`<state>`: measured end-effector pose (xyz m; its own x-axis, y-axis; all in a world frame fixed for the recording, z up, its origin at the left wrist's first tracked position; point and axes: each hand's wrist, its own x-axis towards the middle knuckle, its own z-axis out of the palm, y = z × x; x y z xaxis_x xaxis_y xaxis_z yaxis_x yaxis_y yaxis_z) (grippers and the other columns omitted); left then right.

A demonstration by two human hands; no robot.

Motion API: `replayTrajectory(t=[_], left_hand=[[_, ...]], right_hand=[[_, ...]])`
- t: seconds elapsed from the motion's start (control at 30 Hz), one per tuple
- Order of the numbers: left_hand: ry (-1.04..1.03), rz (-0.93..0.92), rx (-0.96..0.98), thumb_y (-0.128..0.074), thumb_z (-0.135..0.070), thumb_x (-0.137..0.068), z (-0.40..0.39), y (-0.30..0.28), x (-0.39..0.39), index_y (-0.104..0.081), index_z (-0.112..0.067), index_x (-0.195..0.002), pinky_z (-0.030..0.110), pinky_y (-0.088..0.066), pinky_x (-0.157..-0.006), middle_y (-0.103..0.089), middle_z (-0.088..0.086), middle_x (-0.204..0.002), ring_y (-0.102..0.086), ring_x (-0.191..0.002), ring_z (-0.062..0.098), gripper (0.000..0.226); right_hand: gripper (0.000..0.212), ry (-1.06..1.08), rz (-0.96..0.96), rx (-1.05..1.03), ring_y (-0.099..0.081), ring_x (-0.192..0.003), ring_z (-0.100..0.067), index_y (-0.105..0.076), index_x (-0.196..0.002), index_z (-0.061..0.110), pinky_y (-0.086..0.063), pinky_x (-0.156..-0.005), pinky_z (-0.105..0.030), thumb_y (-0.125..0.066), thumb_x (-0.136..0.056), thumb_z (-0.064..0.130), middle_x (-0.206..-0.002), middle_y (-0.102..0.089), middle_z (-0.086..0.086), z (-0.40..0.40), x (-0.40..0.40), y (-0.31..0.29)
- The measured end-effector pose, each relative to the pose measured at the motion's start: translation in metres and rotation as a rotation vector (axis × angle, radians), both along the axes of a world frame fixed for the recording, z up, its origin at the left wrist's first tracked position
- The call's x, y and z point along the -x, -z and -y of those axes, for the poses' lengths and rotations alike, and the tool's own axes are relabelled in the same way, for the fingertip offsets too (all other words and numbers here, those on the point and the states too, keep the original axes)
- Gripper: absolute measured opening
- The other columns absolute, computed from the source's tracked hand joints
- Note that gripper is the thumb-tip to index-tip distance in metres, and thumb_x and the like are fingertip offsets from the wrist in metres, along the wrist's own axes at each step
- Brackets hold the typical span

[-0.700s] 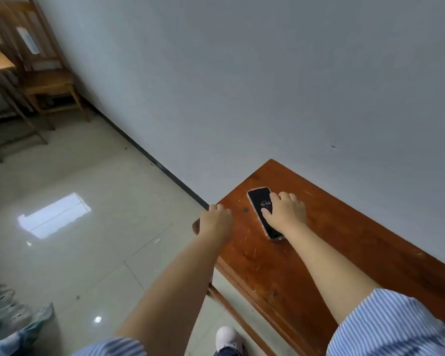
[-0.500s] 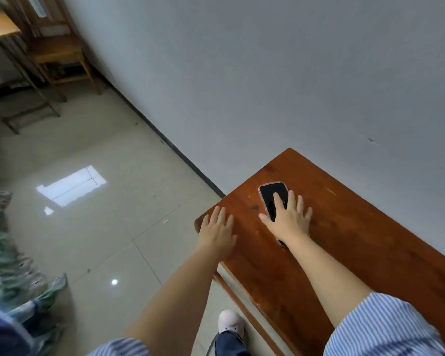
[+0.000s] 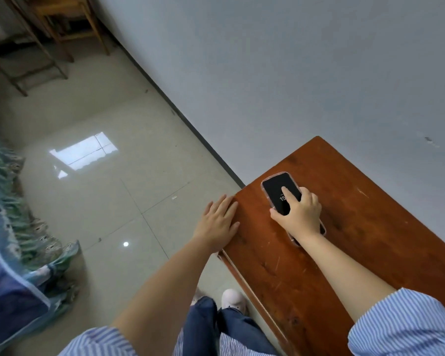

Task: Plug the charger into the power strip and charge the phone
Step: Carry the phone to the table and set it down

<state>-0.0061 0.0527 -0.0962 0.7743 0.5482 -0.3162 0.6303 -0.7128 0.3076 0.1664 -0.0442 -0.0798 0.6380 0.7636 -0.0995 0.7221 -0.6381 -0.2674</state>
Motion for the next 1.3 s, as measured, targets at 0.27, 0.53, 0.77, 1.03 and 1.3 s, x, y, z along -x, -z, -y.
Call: replayTrajectory(t=[0.27, 0.53, 0.77, 1.03, 1.3], left_hand=[[-0.259, -0.026, -0.169, -0.035, -0.029, -0.097, -0.143, -0.035, 0.074, -0.023, -0.009, -0.140, 0.038, -0.012, -0.117, -0.013, 0.009, -0.156, -0.004, -0.144, 0.022, 0.050], [-0.518, -0.109, -0.315, -0.040, -0.026, -0.095, -0.328, -0.085, 0.221, -0.037, -0.006, -0.130, 0.037, -0.024, -0.111, -0.022, 0.011, -0.152, -0.012, -0.142, 0.022, 0.041], [-0.701, -0.174, -0.442, -0.044, -0.025, -0.093, -0.453, -0.136, 0.323, -0.045, -0.006, -0.120, 0.039, -0.030, -0.106, -0.040, 0.011, -0.139, -0.026, -0.135, 0.024, 0.033], [-0.782, -0.150, -0.512, -0.046, -0.018, -0.087, -0.633, -0.157, 0.366, -0.049, -0.005, -0.116, 0.041, -0.036, -0.100, -0.046, 0.014, -0.132, -0.038, -0.124, 0.030, 0.031], [-0.834, -0.157, -0.551, -0.043, -0.023, -0.092, -0.854, -0.189, 0.395, -0.045, -0.006, -0.123, 0.040, -0.033, -0.104, -0.042, 0.012, -0.138, -0.033, -0.130, 0.027, 0.035]], right_hand=[[0.059, -0.237, -0.087, -0.115, -0.038, -0.115, -0.037, -0.049, -0.123, 0.018, -0.034, -0.096, -0.045, -0.067, -0.070, 0.035, -0.126, -0.047, -0.022, -0.156, 0.062, -0.025], [0.060, -0.459, -0.059, -0.211, -0.039, -0.112, -0.036, -0.048, -0.124, 0.020, -0.035, -0.093, -0.044, -0.067, -0.069, 0.036, -0.123, -0.047, -0.022, -0.385, 0.171, -0.071], [0.061, -0.592, -0.022, -0.290, -0.040, -0.112, -0.037, -0.048, -0.123, 0.021, -0.034, -0.094, -0.043, -0.068, -0.068, 0.037, -0.122, -0.048, -0.022, -0.543, 0.253, -0.111], [0.062, -0.715, -0.030, -0.337, -0.039, -0.113, -0.038, -0.048, -0.123, 0.021, -0.033, -0.096, -0.044, -0.068, -0.068, 0.040, -0.122, -0.048, -0.022, -0.736, 0.321, -0.131], [0.063, -0.854, 0.029, -0.329, -0.040, -0.112, -0.037, -0.047, -0.123, 0.022, -0.035, -0.094, -0.044, -0.067, -0.068, 0.045, -0.122, -0.049, -0.021, -0.967, 0.361, -0.163]])
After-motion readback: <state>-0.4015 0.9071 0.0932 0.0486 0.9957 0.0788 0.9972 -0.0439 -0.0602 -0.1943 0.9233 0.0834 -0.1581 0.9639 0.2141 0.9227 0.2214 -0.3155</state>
